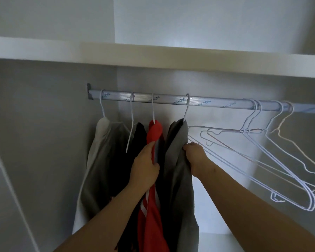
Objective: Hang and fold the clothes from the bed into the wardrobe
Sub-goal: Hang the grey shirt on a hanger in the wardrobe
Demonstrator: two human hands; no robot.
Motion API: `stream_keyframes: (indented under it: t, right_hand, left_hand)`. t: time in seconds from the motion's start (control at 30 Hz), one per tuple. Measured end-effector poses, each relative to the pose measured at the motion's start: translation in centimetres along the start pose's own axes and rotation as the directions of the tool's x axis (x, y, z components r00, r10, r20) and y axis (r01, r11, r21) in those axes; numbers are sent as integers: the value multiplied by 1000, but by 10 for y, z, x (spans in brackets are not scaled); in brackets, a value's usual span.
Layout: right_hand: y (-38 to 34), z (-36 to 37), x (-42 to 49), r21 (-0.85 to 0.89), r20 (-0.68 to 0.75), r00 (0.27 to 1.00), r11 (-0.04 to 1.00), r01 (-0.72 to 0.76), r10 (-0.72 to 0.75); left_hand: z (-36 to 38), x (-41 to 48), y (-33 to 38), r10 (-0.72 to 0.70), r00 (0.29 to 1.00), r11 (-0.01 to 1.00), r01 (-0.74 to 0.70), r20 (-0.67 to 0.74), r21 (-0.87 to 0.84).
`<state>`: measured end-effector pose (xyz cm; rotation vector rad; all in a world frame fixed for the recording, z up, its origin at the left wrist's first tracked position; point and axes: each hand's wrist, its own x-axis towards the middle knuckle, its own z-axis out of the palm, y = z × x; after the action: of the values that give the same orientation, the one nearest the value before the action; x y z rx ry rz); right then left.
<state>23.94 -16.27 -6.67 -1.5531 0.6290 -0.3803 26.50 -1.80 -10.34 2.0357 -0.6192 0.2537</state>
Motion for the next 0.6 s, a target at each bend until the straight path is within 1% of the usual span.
stream_keyframes:
  t: [0.13, 0.3, 0.37, 0.43, 0.53, 0.6]
  right_hand:
    - [9, 3, -6, -54, 23, 1000, 998, 22, -21]
    - [18, 0, -24, -113, 56, 998, 993, 16, -10]
    - [22, -3, -33, -85, 80, 997, 996, 2, 5]
    - [29, -9, -45, -15, 118, 992, 999, -40, 42]
    - [41, -23, -72, 41, 160, 982, 993, -107, 99]
    - [50, -35, -94, 67, 166, 978, 988, -136, 124]
  left_hand:
    - [-1, -1, -1, -22, 1000, 1000, 22, 8, -16]
    - [1, -9, -1, -71, 997, 997, 71, -10, -4]
    - [2, -19, 0, -82, 996, 997, 83, -32, 13]
    - [4, -33, 2, -100, 995, 995, 100, -31, 10]
    - [4, -59, 13, -126, 992, 992, 126, -29, -1]
    - [3, -81, 25, -109, 989, 993, 113, -95, 32]
